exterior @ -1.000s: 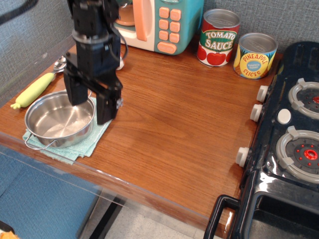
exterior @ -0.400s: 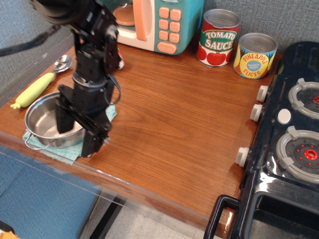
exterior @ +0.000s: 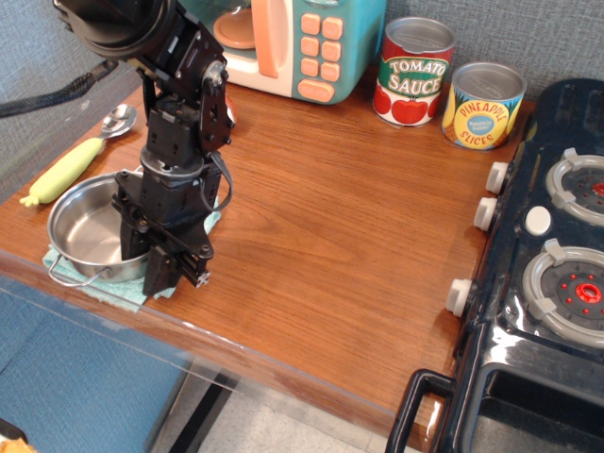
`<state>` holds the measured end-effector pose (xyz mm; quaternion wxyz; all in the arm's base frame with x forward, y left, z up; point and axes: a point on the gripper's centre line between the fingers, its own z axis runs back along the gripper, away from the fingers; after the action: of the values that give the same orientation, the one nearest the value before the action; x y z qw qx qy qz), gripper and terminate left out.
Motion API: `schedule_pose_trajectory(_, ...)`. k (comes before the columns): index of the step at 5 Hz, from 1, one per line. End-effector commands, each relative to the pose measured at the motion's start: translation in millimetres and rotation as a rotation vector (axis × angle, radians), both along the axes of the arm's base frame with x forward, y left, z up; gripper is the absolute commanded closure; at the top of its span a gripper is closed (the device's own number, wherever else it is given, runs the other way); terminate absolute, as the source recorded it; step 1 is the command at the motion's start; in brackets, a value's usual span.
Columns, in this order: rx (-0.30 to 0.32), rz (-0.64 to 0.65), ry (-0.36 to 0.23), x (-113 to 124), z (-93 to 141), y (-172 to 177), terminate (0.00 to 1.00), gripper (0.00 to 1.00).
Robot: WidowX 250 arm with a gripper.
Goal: Place the metal pot to the right of the mushroom.
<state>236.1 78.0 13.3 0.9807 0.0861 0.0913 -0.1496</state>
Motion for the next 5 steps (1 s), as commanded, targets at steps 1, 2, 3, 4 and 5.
schedule_pose_trajectory(1, -0.037, -0.001, -0.095, 4.6, 26.2, -1.3, 0.0, 1.0)
schedule_pose_trajectory(2, -0.084, 0.011, -0.127, 6.7, 38.2, -4.7, 0.0, 1.0)
schedule_pose_trajectory(3, -0.126, 0.01, -0.159, 8.8, 47.8, -9.7, 0.0, 1.0)
schedule_pose_trajectory(4, -0.166, -0.017, -0.19, 14.8, 56.1, -20.2, 0.0, 1.0)
schedule_pose_trajectory(5, -0.215, -0.048, -0.205, 35.5, 59.1, -35.0, 0.0, 1.0)
